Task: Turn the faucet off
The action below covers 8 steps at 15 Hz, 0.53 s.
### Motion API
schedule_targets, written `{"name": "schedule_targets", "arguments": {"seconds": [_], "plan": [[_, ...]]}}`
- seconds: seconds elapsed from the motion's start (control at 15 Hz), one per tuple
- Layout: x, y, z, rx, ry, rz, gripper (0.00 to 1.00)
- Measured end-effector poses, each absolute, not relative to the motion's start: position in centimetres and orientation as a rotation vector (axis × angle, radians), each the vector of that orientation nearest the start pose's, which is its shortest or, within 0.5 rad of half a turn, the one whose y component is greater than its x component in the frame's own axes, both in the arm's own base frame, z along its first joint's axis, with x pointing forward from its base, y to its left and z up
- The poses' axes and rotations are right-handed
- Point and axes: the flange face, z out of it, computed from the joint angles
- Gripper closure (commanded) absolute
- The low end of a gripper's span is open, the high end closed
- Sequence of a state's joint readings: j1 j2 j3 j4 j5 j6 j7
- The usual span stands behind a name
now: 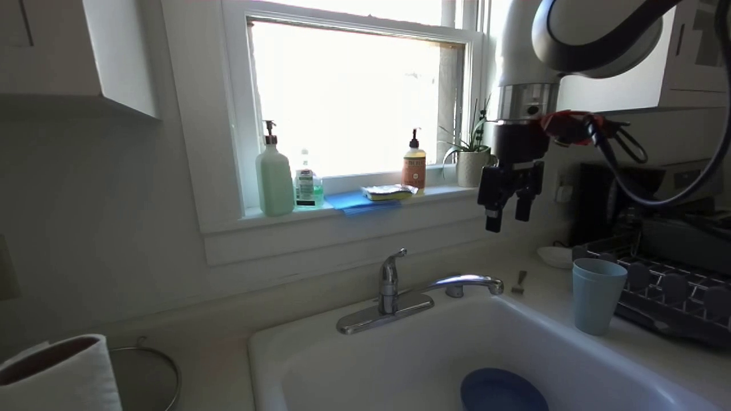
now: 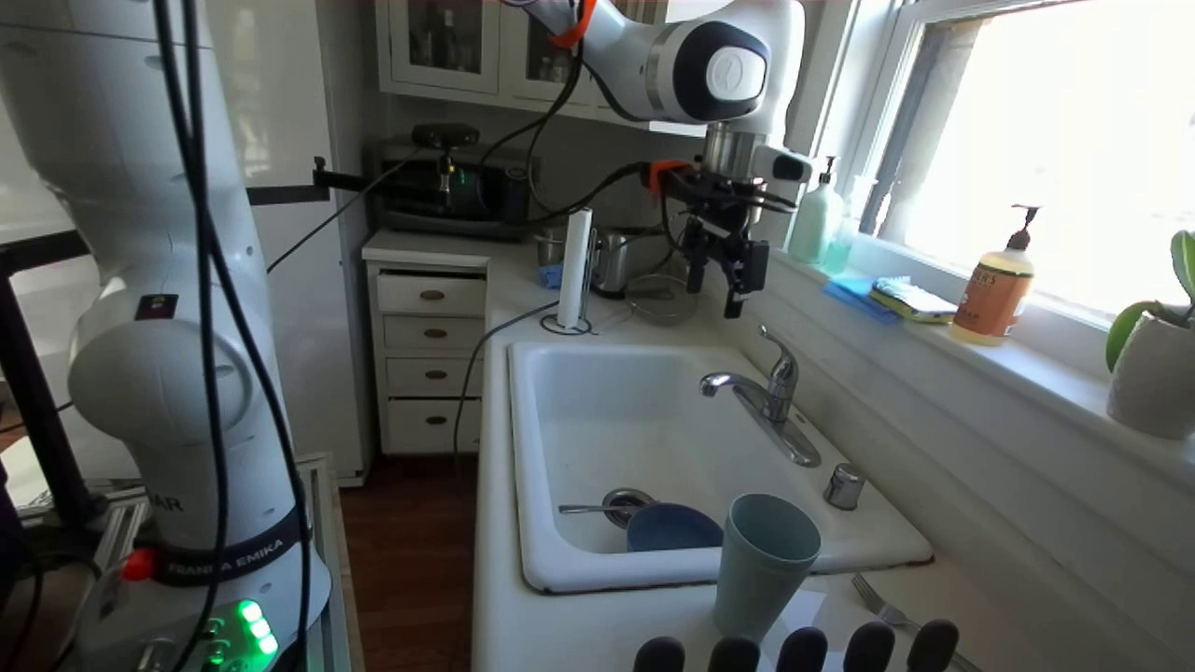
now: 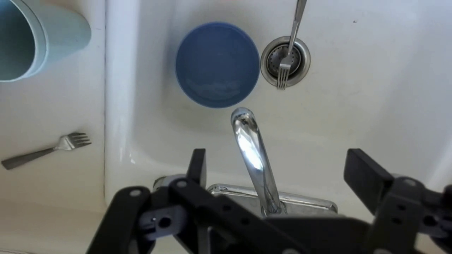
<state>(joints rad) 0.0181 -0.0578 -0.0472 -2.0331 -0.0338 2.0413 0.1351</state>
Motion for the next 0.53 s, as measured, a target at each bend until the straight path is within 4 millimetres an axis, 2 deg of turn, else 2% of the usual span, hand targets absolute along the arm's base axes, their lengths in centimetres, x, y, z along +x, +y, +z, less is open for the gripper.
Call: {"name": "schedule_targets", "arguments": {"seconds": [0.27,0.53], "plan": [[51.5,-2.7,47.4,-3.154,0.234,-0.082,0.0],[50.3,-2.9,47.1,-3.153,0.24,-0.067,0.0]]}}
